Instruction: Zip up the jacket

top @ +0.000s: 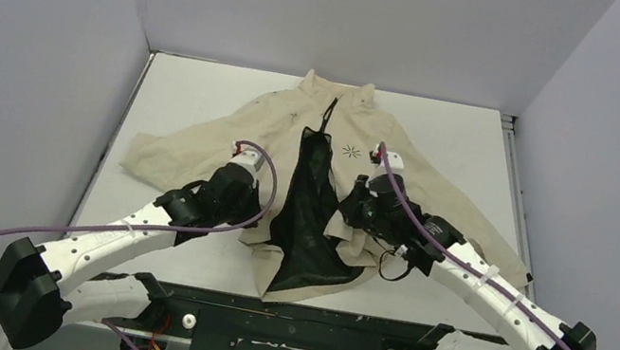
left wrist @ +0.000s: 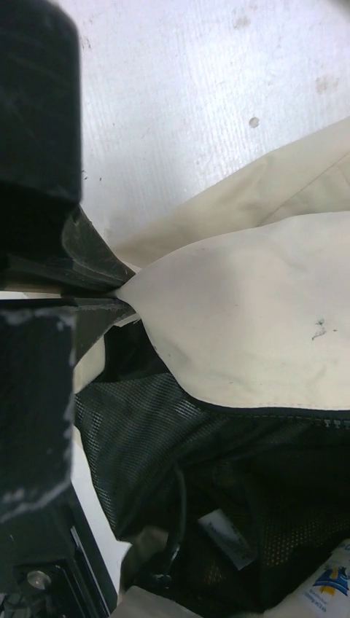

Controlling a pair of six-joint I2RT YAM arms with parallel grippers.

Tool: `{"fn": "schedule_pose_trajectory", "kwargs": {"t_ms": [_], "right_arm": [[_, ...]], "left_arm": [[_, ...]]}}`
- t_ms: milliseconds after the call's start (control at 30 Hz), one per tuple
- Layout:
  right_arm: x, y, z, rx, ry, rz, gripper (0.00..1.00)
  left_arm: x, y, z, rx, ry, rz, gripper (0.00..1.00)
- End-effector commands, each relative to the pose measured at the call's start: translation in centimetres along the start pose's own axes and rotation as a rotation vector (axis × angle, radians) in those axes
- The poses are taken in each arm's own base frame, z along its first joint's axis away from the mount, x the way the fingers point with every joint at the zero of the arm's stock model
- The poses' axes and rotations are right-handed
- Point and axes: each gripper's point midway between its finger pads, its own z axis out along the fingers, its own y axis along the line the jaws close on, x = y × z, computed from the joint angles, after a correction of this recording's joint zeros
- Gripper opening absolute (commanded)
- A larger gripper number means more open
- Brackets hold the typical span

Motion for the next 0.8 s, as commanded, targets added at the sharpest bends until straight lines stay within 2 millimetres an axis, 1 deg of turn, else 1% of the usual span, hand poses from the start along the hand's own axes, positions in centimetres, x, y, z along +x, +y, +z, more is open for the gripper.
{"fn": "schedule_pose_trajectory", "kwargs": {"t_ms": [0, 33, 67, 100, 133, 167, 200, 233, 267, 300, 333, 367, 400, 433, 467, 533, 567, 600, 667, 767], "right_arm": [[-2.1, 6.3, -1.7, -0.44, -0.037, 0.046, 0.0], [-1.6, 6.2, -1.5, -0.455, -0.022, 0.063, 0.0], [-0.7, 5.5, -0.9, -0.434, 0.0, 0.079, 0.0], [0.4, 4.4, -0.2, -0.386, 0.028, 0.094, 0.0], [2.0, 2.7, 0.9, -0.31, 0.069, 0.113, 0.0], [3.7, 0.5, 1.8, -0.204, 0.115, 0.129, 0.01], [5.3, -2.5, 2.8, -0.05, 0.14, 0.134, 0.03], [7.2, -5.4, 3.2, 0.096, 0.186, 0.127, 0.04], [8.8, -7.7, 3.2, 0.21, 0.227, 0.111, 0.08], [10.0, -9.5, 3.0, 0.3, 0.26, 0.093, 0.17], [10.7, -10.8, 2.7, 0.377, 0.275, 0.076, 0.31], [10.7, -11.3, 2.2, 0.423, 0.27, 0.064, 0.46], [10.3, -11.3, 1.7, 0.443, 0.248, 0.057, 0.57], [9.5, -11.1, 1.4, 0.451, 0.216, 0.054, 0.62], [8.3, -10.7, 0.9, 0.449, 0.176, 0.06, 0.65], [5.8, -10.5, -0.6, 0.468, 0.103, 0.066, 0.67], [4.1, -10.0, -1.3, 0.473, 0.058, 0.067, 0.67], [3.0, -9.9, -2.1, 0.486, 0.029, 0.058, 0.67], [1.2, -9.8, -3.4, 0.511, -0.002, 0.036, 0.66], [-0.4, -9.8, -5.1, 0.554, -0.011, 0.004, 0.65]], "left_arm": [[-4.7, -1.6, -2.0, 0.073, -0.128, -0.048, 0.0], [-4.9, -1.4, -2.2, 0.073, -0.135, -0.053, 0.0], [-4.9, -1.3, -2.2, 0.071, -0.136, -0.056, 0.0], [-4.7, -1.2, -2.2, 0.07, -0.131, -0.057, 0.0], [-4.4, -1.0, -2.1, 0.067, -0.122, -0.06, 0.0], [-4.1, -0.9, -2.1, 0.066, -0.114, -0.06, 0.0], [-3.7, -0.8, -1.9, 0.063, -0.102, -0.062, 0.0], [-3.3, -0.6, -1.8, 0.063, -0.095, -0.066, 0.0], [-3.0, -0.6, -1.7, 0.063, -0.086, -0.07, 0.0], [-2.7, -0.4, -1.6, 0.063, -0.08, -0.072, 0.0], [-2.5, -0.3, -1.5, 0.064, -0.078, -0.076, 0.0], [-2.4, -0.3, -1.5, 0.065, -0.076, -0.079, 0.0], [-2.3, -0.3, -1.5, 0.066, -0.076, -0.079, 0.0], [-2.3, -0.3, -1.5, 0.065, -0.076, -0.078, 0.0], [-2.3, -0.2, -1.5, 0.063, -0.077, -0.077, 0.0], [-2.5, -0.3, -1.4, 0.06, -0.08, -0.07, 0.0], [-2.6, -0.2, -1.4, 0.058, -0.079, -0.069, 0.0], [-2.7, -0.3, -1.3, 0.058, -0.08, -0.067, 0.0], [-2.7, -0.4, -1.2, 0.063, -0.076, -0.065, 0.0], [-2.5, -0.5, -0.9, 0.067, -0.071, -0.064, 0.0]]}}
